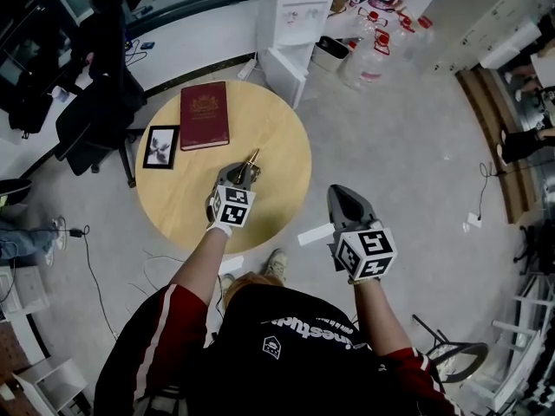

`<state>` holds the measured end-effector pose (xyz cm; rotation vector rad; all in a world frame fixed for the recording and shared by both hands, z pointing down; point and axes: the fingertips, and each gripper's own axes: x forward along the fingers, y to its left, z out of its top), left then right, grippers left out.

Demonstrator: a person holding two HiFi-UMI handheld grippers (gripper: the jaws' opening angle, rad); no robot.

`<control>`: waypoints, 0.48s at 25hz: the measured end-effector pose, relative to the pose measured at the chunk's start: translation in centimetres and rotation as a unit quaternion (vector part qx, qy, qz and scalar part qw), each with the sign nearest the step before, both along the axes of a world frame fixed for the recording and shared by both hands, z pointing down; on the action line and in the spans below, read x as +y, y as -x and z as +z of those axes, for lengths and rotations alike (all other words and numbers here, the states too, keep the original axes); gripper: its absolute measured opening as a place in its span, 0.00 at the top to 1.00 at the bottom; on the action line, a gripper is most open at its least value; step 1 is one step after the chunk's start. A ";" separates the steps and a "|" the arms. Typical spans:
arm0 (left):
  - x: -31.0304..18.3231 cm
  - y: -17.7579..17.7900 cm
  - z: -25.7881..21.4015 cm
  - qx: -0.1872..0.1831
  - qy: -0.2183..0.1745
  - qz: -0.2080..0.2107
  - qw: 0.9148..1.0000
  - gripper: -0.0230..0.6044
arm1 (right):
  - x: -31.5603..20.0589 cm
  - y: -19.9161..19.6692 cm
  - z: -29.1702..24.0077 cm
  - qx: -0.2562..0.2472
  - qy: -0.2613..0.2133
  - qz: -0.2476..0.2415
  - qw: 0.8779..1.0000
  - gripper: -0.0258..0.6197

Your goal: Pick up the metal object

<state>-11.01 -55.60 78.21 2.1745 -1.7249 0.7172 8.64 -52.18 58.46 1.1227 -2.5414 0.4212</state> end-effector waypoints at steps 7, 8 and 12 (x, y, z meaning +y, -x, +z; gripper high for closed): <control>0.6 0.2 -1.1 0.011 -0.004 0.000 1.000 0.93 | 0.9 0.1 -1.0 0.000 -0.007 0.006 1.000 0.92; 0.6 0.3 -1.3 0.013 -0.006 0.000 1.000 0.93 | 1.0 0.2 -1.1 -0.001 -0.009 0.006 1.000 0.92; 1.2 0.6 -2.3 0.019 -0.014 0.005 1.000 0.93 | 1.6 0.8 -1.7 -0.006 -0.014 0.008 1.000 0.92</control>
